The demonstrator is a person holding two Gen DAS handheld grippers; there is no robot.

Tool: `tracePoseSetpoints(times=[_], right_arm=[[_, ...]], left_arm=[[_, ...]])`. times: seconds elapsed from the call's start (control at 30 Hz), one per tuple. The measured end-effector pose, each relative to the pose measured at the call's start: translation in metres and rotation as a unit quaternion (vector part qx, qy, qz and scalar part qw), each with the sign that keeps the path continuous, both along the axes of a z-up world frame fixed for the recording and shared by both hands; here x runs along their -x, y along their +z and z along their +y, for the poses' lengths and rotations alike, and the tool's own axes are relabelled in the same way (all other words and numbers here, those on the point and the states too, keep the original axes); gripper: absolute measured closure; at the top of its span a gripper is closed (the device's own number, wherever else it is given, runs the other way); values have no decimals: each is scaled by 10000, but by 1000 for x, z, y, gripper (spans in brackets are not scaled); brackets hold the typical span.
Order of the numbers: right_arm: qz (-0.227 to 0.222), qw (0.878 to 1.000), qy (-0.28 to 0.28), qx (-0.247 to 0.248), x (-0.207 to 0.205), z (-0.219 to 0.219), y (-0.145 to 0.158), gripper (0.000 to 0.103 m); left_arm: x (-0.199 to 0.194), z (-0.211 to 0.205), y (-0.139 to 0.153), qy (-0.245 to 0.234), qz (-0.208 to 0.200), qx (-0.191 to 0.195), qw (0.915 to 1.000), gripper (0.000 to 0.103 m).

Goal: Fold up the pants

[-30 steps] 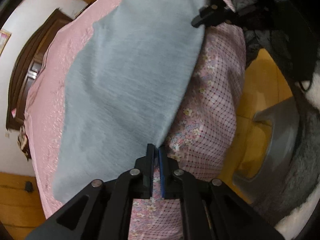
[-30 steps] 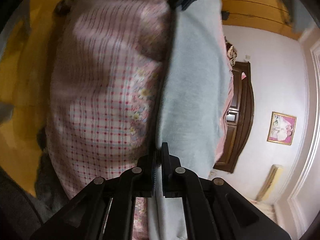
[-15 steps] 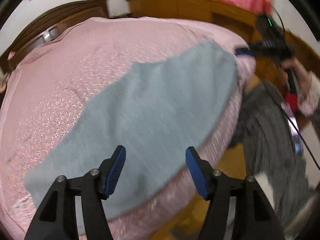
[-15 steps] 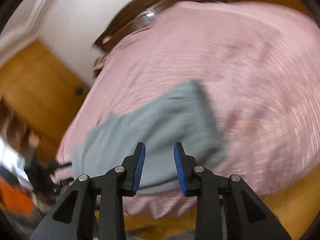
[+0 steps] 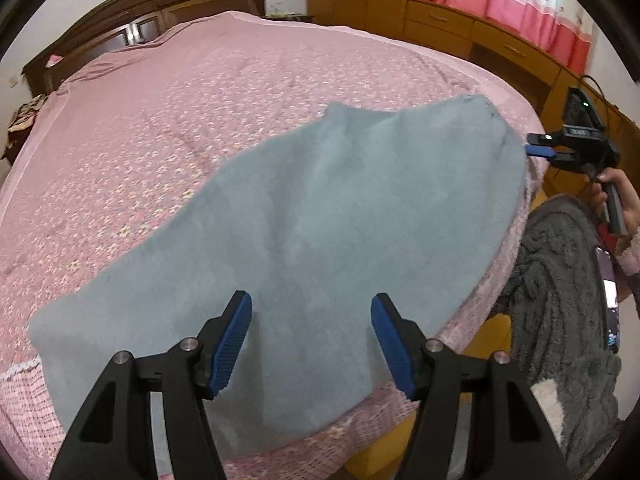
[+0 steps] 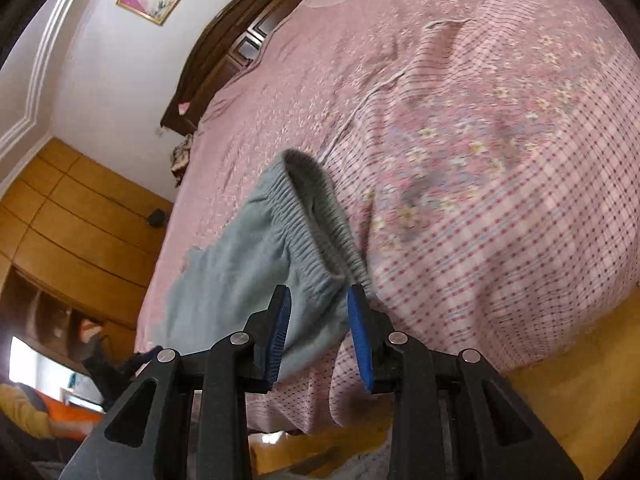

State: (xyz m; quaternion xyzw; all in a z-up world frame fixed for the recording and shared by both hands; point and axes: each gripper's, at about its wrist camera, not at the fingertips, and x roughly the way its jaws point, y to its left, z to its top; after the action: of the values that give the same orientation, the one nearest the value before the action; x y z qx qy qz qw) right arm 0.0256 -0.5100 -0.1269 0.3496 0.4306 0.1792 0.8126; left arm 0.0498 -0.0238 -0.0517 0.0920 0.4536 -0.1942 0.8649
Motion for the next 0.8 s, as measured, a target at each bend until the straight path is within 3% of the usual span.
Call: tracePoseSetpoints(times=[0.13,0.27,0.37,0.63,0.8], right_arm=[[28,9990,6,-447,-8,-13,-11,72],[51,9996,205,-181,-24,-3,-16,73],[141,9997,26,-195,-22,-3,-17,86],[14,9992,-403,-35,19,0,23,88],[476,9977,-289,394,9,6,3,86]], left_arm=[[-3,2,0,-31,50,24,10000,38],[-5,0,1,9,13,30,10000,38],[-5,-1,-2,-10,37,9,10000,38],[-1,2,-10,-75,95,-171,9998,38],[-4,6,-11,48,66,-106,9999,38]])
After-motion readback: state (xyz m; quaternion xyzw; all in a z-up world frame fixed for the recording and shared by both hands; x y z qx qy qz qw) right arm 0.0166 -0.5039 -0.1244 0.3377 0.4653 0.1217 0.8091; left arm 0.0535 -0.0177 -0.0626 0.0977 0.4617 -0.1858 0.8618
